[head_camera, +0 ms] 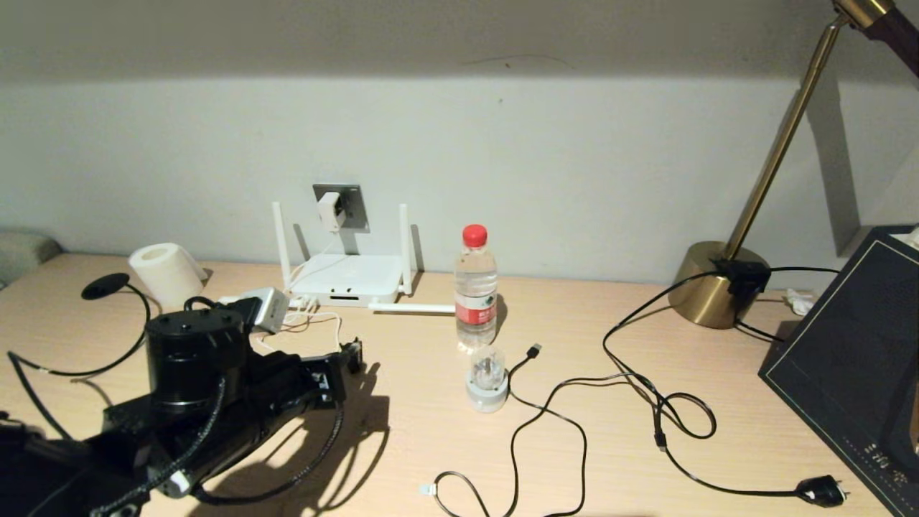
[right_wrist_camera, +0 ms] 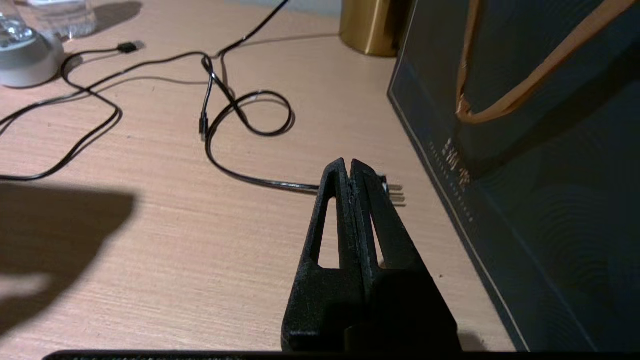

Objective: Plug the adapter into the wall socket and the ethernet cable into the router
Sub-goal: Align cable and router interface

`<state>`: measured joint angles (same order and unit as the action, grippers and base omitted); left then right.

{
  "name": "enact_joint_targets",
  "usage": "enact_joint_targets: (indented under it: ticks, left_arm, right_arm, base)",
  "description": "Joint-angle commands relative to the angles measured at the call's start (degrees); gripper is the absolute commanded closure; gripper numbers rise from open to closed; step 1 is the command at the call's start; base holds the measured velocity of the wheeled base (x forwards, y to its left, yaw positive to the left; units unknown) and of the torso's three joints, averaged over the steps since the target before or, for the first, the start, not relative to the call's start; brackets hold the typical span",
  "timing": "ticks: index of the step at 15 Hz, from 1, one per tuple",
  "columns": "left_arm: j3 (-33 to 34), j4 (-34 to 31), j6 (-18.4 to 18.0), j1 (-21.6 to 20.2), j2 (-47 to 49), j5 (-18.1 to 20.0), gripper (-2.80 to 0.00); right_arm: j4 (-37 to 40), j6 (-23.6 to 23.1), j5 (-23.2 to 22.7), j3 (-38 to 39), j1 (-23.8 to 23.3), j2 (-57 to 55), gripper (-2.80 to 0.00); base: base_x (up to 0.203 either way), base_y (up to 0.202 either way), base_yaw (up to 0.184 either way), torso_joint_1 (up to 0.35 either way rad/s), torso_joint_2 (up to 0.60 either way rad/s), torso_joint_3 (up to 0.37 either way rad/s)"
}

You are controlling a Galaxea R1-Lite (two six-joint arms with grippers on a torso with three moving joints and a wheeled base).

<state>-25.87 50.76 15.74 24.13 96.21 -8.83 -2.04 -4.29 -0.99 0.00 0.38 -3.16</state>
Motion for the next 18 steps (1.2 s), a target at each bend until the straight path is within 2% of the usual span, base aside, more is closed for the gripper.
enact_joint_targets:
  ticks: [1,3,6,9,11,14,16,18]
  left_arm:
    - [-0.64,0.3,0.33,0.2,0.81,-0.21,0.0]
    - [-1.29,0.3,0.92,0.31,1.47,-0.93,0.0]
    - [-1.36,0.31,5.62,0.85,2.32,-1.99,0.0]
    - [-1.32,1.61,5.8,1.33,3.47,-2.83,0.0]
    - [-2.33,3.26,2.71,0.23,4.82,-2.83,0.0]
    - [-7.39,3.72,-2.01,-5.01,9.83,-2.27,0.0]
    - [-9.94,5.42,-4.52,-9.03,13.48,0.44,0.0]
    - [-10.77,10.41,-6.2,-10.7,17.34,1.67,0.0]
  right_arm:
    - [0.19,-0.1,0.11,0.62,-0.2,3.16,0.0]
    - [0.19,0.64,0.19,0.53,-0.2,3.16,0.0]
    - [0.19,3.03,0.25,0.53,-0.2,3.16,0.0]
    - [0.19,3.06,0.28,0.53,-0.2,3.16,0.0]
    - [0.19,3.06,0.28,0.53,-0.2,3.16,0.0]
    - [0.19,3.06,0.28,0.53,-0.2,3.16,0.0]
    - [0.19,3.06,0.28,0.53,-0.2,3.16,0.0]
    - [0.19,3.06,0.28,0.53,-0.2,3.16,0.0]
  base:
    - [0.0,0.0,0.0,0.0,0.0,0.0]
    - [0.0,0.0,0.0,0.0,0.0,0.0]
    - [0.0,0.0,0.0,0.0,0.0,0.0]
    - [0.0,0.0,0.0,0.0,0.0,0.0]
    - [0.0,0.0,0.0,0.0,0.0,0.0]
    - [0.0,0.0,0.0,0.0,0.0,0.0]
    - [0.0,0.0,0.0,0.0,0.0,0.0]
    - [0.0,0.0,0.0,0.0,0.0,0.0]
